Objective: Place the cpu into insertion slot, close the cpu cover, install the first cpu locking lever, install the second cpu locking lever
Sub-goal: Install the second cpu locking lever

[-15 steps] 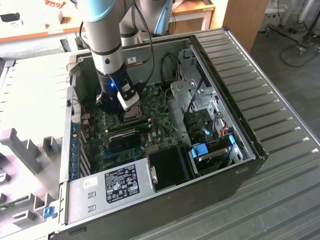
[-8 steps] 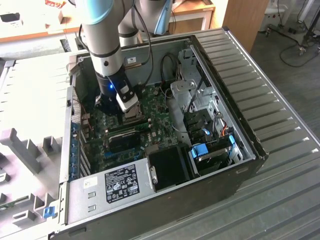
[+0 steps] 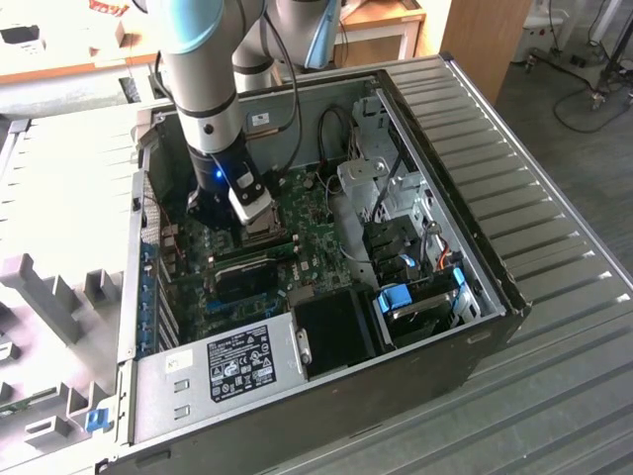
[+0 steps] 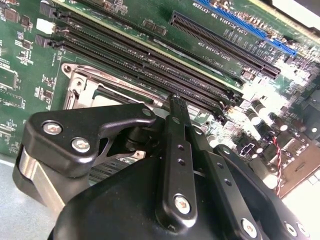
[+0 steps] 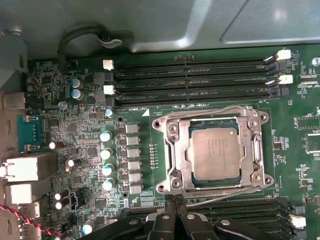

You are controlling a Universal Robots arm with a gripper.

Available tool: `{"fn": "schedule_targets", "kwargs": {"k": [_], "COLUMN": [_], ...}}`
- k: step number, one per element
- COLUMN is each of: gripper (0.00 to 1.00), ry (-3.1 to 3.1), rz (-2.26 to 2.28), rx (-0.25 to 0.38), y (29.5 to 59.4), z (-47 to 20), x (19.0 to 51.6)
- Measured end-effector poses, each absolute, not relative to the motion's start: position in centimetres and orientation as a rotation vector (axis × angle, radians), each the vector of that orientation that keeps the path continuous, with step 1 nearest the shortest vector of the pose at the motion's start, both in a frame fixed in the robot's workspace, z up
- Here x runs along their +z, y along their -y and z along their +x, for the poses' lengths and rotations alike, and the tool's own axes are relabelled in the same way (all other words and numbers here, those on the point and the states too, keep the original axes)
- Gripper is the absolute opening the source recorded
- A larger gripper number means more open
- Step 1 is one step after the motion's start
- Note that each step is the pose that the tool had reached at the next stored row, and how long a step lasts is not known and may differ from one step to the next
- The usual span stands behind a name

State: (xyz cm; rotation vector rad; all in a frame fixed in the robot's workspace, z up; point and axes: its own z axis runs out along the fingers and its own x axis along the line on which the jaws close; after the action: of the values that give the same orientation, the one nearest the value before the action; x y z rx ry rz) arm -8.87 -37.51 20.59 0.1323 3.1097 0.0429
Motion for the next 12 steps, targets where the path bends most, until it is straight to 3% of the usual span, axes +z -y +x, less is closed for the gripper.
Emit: {"fn": "schedule_targets", "kwargs": {"k": [12], "gripper": [0.1], "ry": [-3.11], "rz": [0.133], "rx": [0.07], "y": [37.51], "z": [-8.96], "x": [20.21]}}
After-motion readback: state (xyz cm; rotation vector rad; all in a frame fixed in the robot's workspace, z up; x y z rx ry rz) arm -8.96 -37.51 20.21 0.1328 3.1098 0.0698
